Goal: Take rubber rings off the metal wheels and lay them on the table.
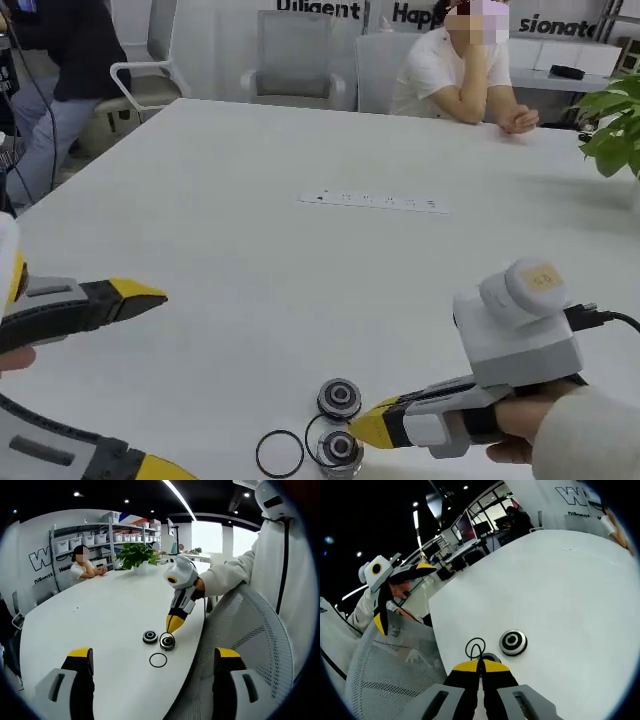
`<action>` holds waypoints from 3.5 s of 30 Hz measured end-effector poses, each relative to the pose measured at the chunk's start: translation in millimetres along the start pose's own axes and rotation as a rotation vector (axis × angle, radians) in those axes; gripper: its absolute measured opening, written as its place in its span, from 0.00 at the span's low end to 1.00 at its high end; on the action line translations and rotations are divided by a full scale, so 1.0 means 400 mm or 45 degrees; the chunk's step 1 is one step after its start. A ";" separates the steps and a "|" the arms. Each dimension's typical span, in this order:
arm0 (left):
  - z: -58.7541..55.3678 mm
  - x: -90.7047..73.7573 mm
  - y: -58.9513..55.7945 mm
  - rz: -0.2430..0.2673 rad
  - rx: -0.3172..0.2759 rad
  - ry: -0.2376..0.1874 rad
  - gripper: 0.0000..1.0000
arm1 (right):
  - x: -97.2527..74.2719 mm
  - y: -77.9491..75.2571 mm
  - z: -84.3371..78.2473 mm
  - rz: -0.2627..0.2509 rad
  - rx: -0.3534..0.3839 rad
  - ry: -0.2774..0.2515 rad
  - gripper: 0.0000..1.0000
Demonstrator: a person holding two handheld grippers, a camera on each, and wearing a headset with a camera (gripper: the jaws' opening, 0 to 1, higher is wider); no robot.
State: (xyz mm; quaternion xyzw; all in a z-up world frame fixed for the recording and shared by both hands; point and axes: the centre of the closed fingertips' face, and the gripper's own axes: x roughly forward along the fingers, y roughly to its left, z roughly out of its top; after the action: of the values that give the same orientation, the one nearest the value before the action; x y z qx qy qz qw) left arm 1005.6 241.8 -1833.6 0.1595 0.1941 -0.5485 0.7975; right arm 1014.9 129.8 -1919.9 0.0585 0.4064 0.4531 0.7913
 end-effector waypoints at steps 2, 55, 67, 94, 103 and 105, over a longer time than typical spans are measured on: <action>-0.012 -0.004 0.002 0.025 -0.029 -0.008 0.99 | -0.002 0.002 0.005 -0.001 -0.002 -0.010 0.00; -0.062 0.007 0.008 0.064 -0.144 -0.017 0.95 | 0.135 0.058 -0.011 -0.023 -0.263 0.032 0.00; -0.066 0.008 0.005 0.059 -0.141 -0.004 0.95 | 0.131 0.032 -0.001 -0.075 -0.276 0.012 0.00; -0.076 0.012 0.005 0.051 -0.136 0.020 0.95 | 0.099 -0.001 0.035 -0.119 -0.208 -0.070 0.01; -0.078 0.014 -0.001 0.033 -0.135 0.027 0.95 | 0.050 -0.027 0.085 -0.126 -0.151 -0.208 0.07; -0.075 0.014 -0.002 0.027 -0.136 0.021 0.95 | 0.040 -0.034 0.091 -0.134 -0.153 -0.227 0.08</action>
State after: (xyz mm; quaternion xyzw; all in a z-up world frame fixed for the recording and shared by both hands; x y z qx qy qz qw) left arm 1002.5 250.7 -1862.6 0.1233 0.2280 -0.5277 0.8089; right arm 1053.5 144.3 -1911.6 0.0294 0.3091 0.4274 0.8491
